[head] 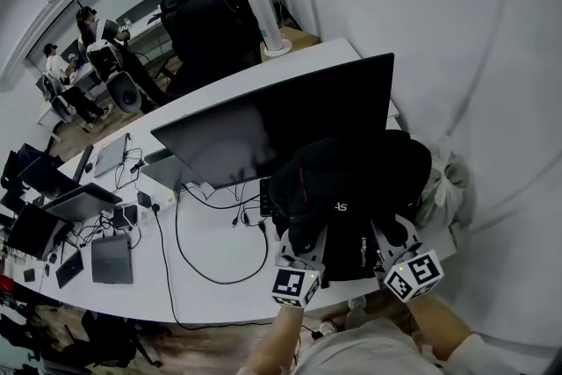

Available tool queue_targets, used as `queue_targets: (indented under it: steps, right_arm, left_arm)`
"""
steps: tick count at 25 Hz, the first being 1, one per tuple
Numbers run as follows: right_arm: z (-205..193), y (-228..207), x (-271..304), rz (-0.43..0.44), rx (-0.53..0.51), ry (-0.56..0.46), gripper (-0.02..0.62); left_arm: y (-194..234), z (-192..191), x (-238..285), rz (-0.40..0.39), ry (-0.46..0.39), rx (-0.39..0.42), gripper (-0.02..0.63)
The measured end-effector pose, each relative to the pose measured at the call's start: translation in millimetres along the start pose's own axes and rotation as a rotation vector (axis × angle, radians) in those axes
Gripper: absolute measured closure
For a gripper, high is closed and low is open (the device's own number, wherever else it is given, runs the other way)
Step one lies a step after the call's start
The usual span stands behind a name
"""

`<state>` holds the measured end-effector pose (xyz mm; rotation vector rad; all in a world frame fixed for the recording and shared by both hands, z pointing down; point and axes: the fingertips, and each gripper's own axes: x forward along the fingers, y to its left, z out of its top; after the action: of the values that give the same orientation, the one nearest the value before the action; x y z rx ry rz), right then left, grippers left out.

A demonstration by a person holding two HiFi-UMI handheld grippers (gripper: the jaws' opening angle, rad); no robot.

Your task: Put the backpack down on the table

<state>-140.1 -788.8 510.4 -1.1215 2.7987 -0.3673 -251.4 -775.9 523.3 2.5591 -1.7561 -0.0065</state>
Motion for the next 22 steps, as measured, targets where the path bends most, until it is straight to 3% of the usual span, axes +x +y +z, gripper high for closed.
queue_targets:
  steps: [10, 16, 22]
  right_arm:
    - [-16, 2, -4, 0.012, -0.036, -0.060, 0.529]
    - [-18, 13, -20, 0.030, -0.028, -0.057, 0.526]
    - [-22, 35, -42, 0.052, -0.048, -0.020, 0.518]
  left_arm:
    - [1, -13, -12, -0.023, -0.050, -0.003, 0.535]
    - [-7, -11, -30, -0.056, 0.005, 0.041, 0.517]
    - [-17, -12, -56, -0.107, -0.009, 0.042, 0.489]
